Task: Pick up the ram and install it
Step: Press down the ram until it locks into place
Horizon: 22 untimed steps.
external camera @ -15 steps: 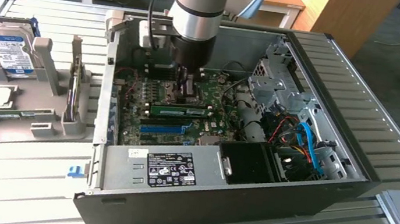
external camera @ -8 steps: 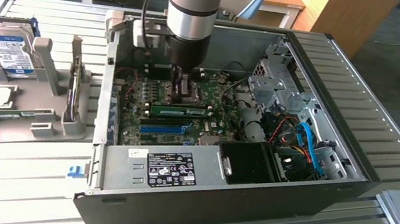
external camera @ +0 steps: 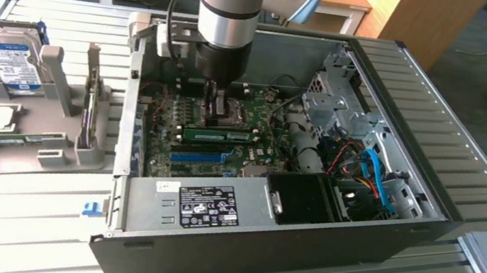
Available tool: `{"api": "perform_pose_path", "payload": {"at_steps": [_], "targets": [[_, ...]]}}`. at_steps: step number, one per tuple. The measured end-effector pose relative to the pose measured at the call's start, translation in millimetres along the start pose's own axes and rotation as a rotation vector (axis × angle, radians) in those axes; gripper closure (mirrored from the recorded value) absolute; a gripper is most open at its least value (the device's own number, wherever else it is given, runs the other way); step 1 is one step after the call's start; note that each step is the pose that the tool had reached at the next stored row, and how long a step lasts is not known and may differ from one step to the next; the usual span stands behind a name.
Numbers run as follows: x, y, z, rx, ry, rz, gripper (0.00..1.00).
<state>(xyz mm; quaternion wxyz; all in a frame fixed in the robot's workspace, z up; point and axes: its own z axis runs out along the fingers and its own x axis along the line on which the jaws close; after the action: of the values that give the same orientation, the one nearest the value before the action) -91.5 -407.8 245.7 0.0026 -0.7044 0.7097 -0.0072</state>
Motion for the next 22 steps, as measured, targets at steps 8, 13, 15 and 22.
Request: {"api": "perform_pose_path", "payload": {"at_steps": [8, 13, 15, 22], "targets": [[0.0, 0.1, 6.9, 0.0000, -0.0001, 0.000, 0.90], [0.0, 0.2, 9.1, -0.0001, -0.0002, 0.000, 0.90], [0.0, 0.2, 9.1, -0.0001, -0.0003, 0.000, 0.90], [-0.1, 0.2, 11.1, 0.0000, -0.0005, 0.000, 0.90]]}}
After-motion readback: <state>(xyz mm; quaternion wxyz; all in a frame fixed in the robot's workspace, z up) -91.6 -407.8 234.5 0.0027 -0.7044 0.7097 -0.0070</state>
